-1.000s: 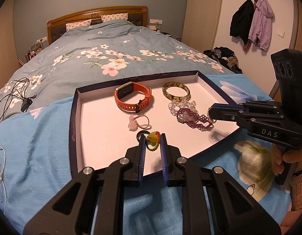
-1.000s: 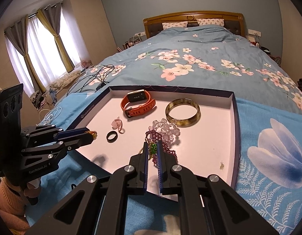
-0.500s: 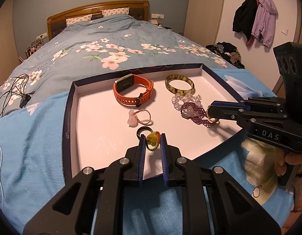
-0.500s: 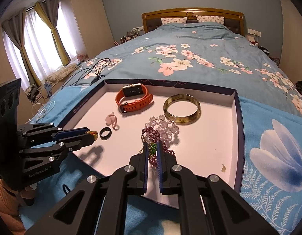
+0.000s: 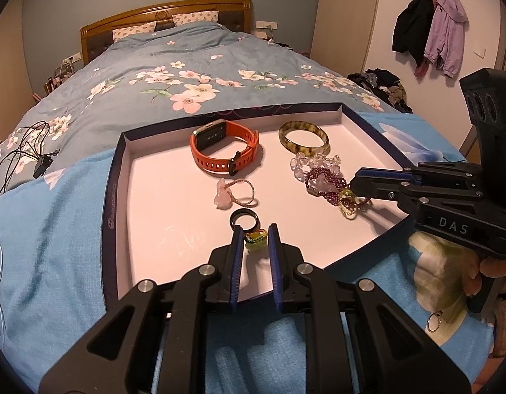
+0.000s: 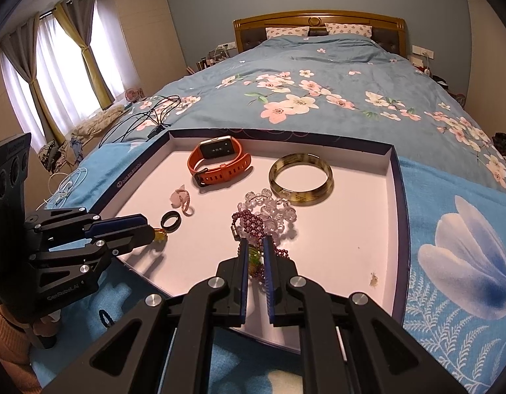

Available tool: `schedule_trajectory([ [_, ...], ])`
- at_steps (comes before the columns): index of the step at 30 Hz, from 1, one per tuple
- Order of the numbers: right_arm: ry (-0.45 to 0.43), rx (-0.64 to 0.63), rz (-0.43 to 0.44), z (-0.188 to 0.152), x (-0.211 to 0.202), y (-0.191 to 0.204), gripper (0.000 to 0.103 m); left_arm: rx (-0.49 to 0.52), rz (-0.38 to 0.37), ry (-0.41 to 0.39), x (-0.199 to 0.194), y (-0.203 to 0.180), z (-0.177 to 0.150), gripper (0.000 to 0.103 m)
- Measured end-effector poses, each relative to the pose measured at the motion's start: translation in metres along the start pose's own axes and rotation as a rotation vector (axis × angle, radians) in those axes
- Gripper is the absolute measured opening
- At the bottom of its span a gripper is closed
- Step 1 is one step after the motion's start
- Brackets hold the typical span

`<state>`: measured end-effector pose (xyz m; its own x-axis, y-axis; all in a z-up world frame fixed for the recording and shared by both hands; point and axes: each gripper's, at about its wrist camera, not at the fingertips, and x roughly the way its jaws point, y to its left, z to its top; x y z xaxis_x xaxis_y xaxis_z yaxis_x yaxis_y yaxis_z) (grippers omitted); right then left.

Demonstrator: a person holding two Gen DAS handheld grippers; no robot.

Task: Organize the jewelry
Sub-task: 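Lower the hair tie and green-stone ring into the tray and open both tools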

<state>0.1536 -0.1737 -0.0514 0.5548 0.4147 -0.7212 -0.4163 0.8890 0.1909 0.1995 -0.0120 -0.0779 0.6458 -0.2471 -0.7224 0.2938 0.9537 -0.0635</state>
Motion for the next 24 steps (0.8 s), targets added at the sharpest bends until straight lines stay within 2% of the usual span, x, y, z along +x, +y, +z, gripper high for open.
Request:
schedule_trajectory([
  [1,0.0,0.0,0.001,0.0,0.0,0.0,0.008,0.0,-0.002,-0.004,-0.001,0.0,0.0,0.017],
  [3,-0.005,0.002,0.002,0.0,-0.001,-0.001,0.008,0.0,-0.003,-0.011,-0.003,0.0,-0.001,0.025],
  [7,-0.013,0.012,0.004,-0.001,-0.004,-0.003,0.008,-0.007,-0.006,-0.028,-0.01,0.001,-0.001,0.027],
  [11,-0.03,0.021,0.007,-0.003,-0.013,-0.005,0.008,-0.009,0.002,-0.05,-0.021,0.002,-0.002,0.036],
  [13,-0.042,0.022,0.013,-0.004,-0.021,-0.005,0.009,-0.009,0.0,-0.055,-0.028,0.003,-0.003,0.037],
  [20,-0.074,0.022,0.066,-0.021,-0.055,-0.004,0.03,0.017,-0.03,-0.091,-0.064,0.003,-0.019,0.048],
  [21,-0.074,0.024,0.078,-0.027,-0.06,-0.004,0.03,0.024,-0.038,-0.092,-0.069,0.002,-0.024,0.053],
  [24,-0.06,0.022,0.092,-0.043,-0.072,-0.003,0.03,0.045,-0.05,-0.089,-0.079,-0.004,-0.034,0.054],
])
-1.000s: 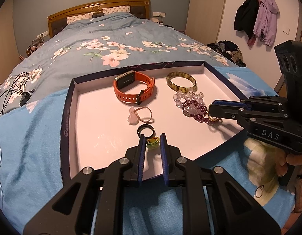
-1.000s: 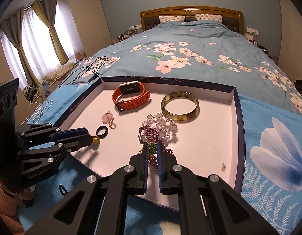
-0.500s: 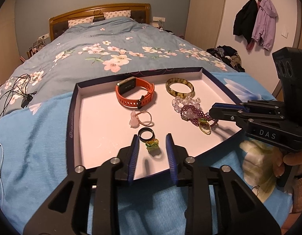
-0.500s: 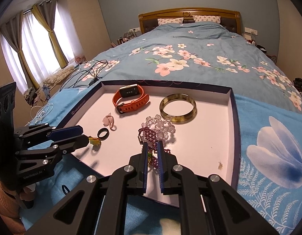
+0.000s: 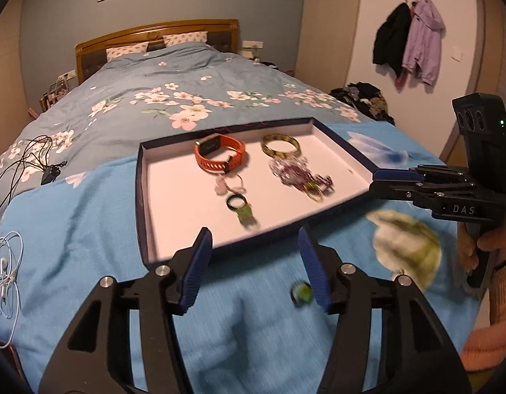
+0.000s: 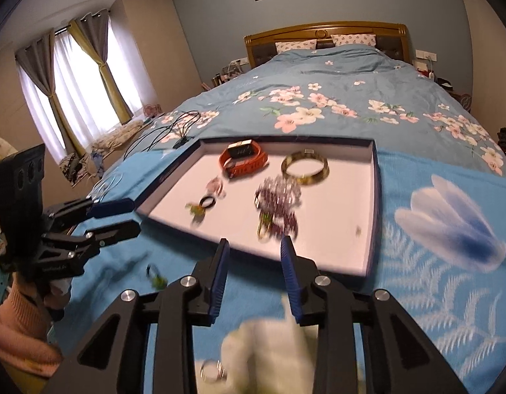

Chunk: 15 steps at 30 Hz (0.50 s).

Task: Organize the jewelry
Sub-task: 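Lower the hair tie and green-stone ring into the tray and open both tools, then grasp the black hair tie with green bead with the left tool while the right tool grasps the silver ring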

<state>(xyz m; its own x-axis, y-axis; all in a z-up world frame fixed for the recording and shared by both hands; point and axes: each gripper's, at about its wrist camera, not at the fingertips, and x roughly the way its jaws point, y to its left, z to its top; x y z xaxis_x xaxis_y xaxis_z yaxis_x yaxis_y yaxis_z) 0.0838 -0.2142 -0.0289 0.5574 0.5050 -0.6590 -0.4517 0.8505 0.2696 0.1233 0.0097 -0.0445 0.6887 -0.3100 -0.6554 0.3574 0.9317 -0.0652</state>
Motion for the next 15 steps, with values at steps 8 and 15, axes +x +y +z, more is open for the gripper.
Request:
schedule_trajectory([
  [8,0.078,-0.033,-0.002,-0.043,-0.017,0.014,0.03,0.077,-0.026,0.05,-0.002,-0.026,-0.026,0.054],
  [15,0.124,-0.044,0.001,-0.067,-0.018,0.025,0.03,0.062,-0.045,0.094,0.008,-0.032,-0.035,0.053],
])
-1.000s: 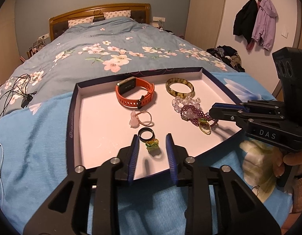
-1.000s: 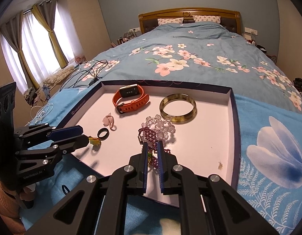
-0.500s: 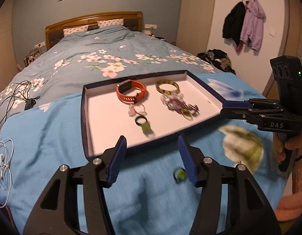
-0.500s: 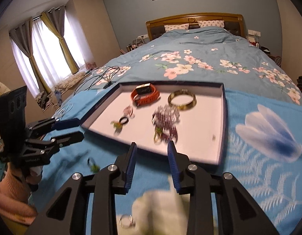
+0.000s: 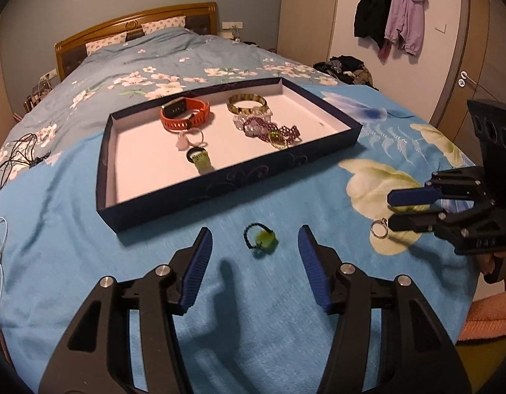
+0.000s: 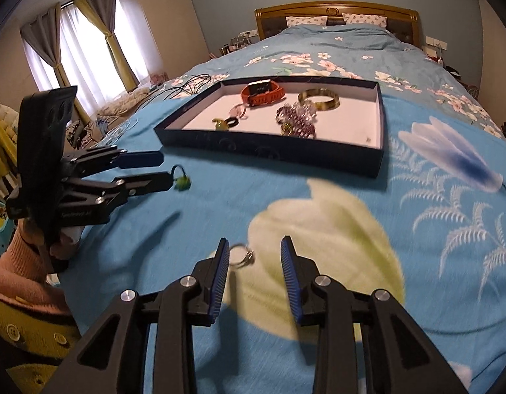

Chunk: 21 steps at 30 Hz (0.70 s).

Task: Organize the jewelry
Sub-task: 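Grasp the black hair tie with green bead with the left tool while the right tool grasps the silver ring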

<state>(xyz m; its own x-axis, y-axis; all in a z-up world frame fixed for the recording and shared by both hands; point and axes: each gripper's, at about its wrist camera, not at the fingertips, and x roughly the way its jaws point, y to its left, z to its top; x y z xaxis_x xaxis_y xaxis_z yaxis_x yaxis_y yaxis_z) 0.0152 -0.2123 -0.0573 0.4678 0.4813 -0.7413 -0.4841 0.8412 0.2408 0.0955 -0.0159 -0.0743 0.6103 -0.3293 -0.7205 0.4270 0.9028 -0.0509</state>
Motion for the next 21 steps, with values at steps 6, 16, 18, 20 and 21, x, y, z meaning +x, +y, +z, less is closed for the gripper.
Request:
schedule_trajectory([
  [6,0.008,-0.029,-0.016,-0.003,0.006,0.01,0.028,-0.014,-0.02,0.017,0.004,-0.001,0.0,0.052],
  [16,0.011,-0.041,-0.04,-0.002,0.009,0.01,0.011,-0.051,-0.051,0.078,0.024,0.0,0.004,0.036],
  [18,0.007,-0.043,-0.045,-0.002,0.009,0.01,0.008,-0.053,-0.053,0.076,0.023,0.001,0.003,0.035],
  [20,0.005,-0.04,-0.042,-0.001,0.009,0.009,0.005,-0.061,-0.057,0.079,0.024,0.002,0.003,0.031],
  [21,0.003,-0.039,-0.042,-0.001,0.009,0.009,0.004,-0.065,-0.06,0.08,0.024,0.003,0.003,0.028],
])
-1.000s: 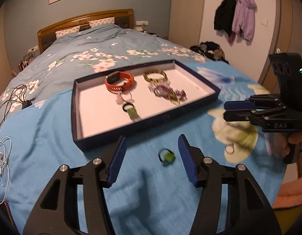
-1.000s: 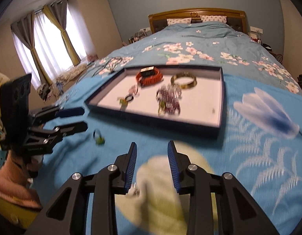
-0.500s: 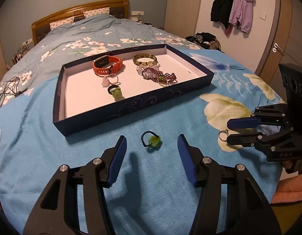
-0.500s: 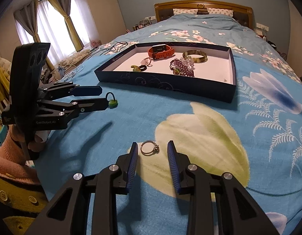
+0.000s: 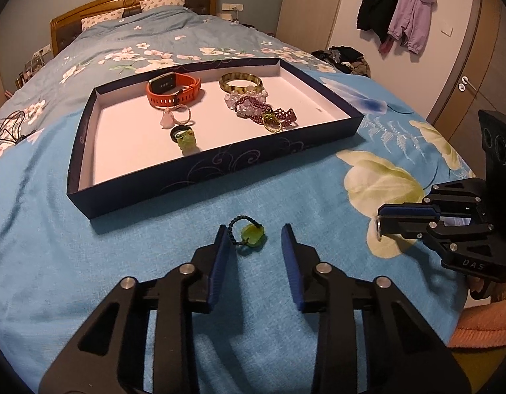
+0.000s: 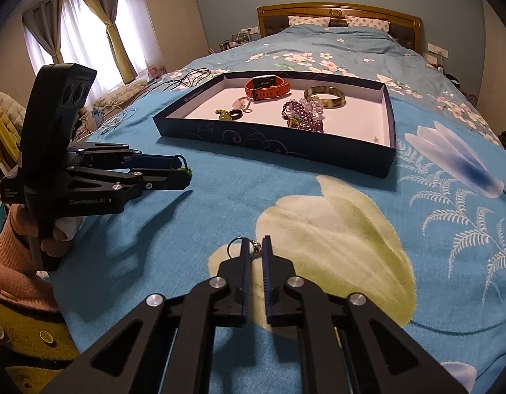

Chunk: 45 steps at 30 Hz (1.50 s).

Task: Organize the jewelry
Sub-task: 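Grasp the black hair tie with green bead with the left tool while the right tool grasps the silver ring, then carry the black hair tie and silver ring toward the tray with both tools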

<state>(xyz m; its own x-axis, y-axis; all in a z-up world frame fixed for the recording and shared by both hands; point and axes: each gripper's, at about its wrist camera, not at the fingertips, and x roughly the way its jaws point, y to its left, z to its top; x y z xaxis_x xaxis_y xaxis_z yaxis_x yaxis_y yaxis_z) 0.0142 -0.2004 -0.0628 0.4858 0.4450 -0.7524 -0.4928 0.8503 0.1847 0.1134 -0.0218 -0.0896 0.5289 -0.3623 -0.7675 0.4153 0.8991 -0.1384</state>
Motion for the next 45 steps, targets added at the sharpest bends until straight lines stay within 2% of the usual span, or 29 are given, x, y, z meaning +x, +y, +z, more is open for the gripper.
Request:
schedule_trajectory([
  [1,-0.002,0.001,0.002,0.0,0.0,0.0,0.001,-0.006,0.001,0.001,0.0,0.001,0.0,0.026],
  [6,-0.01,0.004,0.006,0.002,0.001,0.0,0.001,-0.016,0.006,0.0,0.0,0.003,0.001,0.019],
  [14,-0.028,0.034,0.022,0.004,-0.002,-0.005,0.001,-0.016,0.015,-0.017,-0.003,0.003,0.0,0.013],
  [18,-0.023,0.046,0.035,0.005,-0.001,-0.007,0.001,-0.016,0.014,-0.021,-0.004,0.003,0.0,0.012],
  [20,-0.019,0.057,0.036,0.004,0.0,-0.008,0.009,-0.019,0.015,-0.019,-0.004,0.004,0.001,0.012],
  [22,-0.02,0.053,0.034,0.005,0.0,-0.007,0.012,-0.02,0.009,-0.018,-0.005,0.004,0.0,0.013],
  [30,0.014,-0.028,-0.015,0.008,0.009,0.008,0.012,-0.023,0.003,0.0,0.0,0.004,0.001,0.014],
  [32,0.015,-0.039,-0.021,0.009,0.011,0.009,0.006,-0.023,0.002,0.001,0.001,0.005,0.001,0.014],
  [34,0.012,-0.039,-0.02,0.01,0.011,0.009,0.005,-0.024,0.004,0.0,0.0,0.005,0.001,0.015],
  [45,-0.04,0.02,0.039,0.017,0.003,0.001,0.004,-0.022,0.011,-0.039,-0.006,0.005,0.001,0.013],
])
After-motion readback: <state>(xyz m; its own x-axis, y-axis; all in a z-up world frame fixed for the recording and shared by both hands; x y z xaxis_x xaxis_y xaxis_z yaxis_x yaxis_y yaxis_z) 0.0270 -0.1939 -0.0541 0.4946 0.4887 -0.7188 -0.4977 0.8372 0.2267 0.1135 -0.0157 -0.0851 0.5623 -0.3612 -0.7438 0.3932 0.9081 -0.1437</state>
